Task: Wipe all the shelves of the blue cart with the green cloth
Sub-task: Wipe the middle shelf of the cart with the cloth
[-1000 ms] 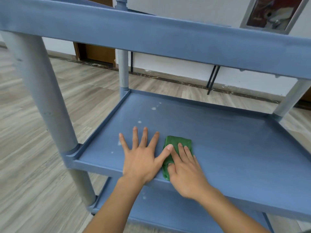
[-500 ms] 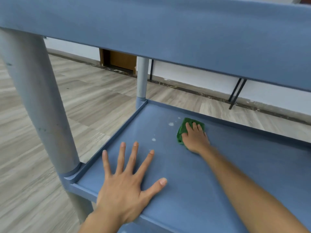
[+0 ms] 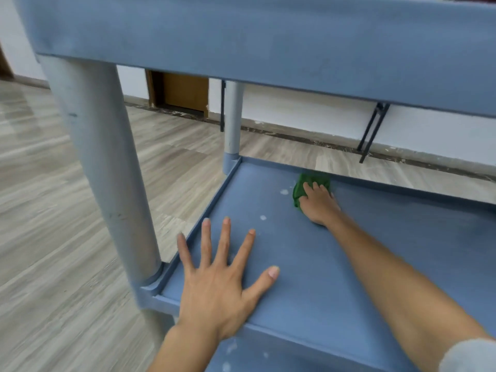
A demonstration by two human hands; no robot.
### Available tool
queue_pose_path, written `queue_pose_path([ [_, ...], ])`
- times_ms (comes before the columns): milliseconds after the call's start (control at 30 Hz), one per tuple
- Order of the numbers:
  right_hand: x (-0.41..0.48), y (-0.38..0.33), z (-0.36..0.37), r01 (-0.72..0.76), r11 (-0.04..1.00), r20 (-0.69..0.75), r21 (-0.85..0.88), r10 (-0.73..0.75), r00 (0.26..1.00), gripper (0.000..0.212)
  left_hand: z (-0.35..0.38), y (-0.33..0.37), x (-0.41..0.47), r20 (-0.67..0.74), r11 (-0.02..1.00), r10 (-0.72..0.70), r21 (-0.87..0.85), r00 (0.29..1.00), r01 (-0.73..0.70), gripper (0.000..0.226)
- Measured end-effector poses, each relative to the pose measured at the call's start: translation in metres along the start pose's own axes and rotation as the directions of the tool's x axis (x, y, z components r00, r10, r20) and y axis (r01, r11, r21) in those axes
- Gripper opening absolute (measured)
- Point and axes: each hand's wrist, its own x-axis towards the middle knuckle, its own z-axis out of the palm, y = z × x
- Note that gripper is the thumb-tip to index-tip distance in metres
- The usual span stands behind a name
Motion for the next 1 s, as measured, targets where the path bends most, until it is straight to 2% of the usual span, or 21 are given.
queue_pose_path([
  [167,-0.090,-0.019,0.010,0.010,0.999,0.019,0.036,-0.010,1.000,0.060,-0.001,-0.026,0.009,0.060,0.998,0.005,-0.055,0.998,-0.002,0.091],
  [400,-0.258,-0.051,0.015,0.058,0.998,0.022,0.024,-0.059,0.998,0.060,-0.005,-0.024,0.007,0.132,0.996,0.045,-0.088,0.990,-0.033,0.099],
  [500,-0.282,-0.056,0.018,0.060,0.998,-0.006,-0.015,-0.060,0.998,0.061,0.001,-0.024,0.009,0.129,0.994,0.067,-0.094,0.989,-0.055,0.096],
  [600,-0.257,-0.053,0.017,0.050,0.999,0.001,-0.009,-0.050,0.999,0.061,0.004,-0.023,0.009,0.144,0.994,0.089,-0.080,0.986,-0.078,0.092],
  [733,-0.169,-0.046,0.017,0.025,1.000,-0.009,-0.004,-0.025,1.000,0.060,0.003,-0.024,0.010,0.148,0.992,0.098,-0.090,0.984,-0.085,0.084],
  [900,-0.039,-0.042,0.010,-0.020,0.999,-0.009,0.042,0.021,1.000,0.060,0.002,-0.020,0.011,0.072,0.991,0.048,-0.127,0.996,-0.039,0.087],
  [1000,0.013,-0.038,0.004,-0.008,0.999,-0.008,0.050,0.008,1.000,0.060,-0.007,-0.016,0.014,0.106,0.997,0.021,-0.071,0.994,-0.014,0.090],
])
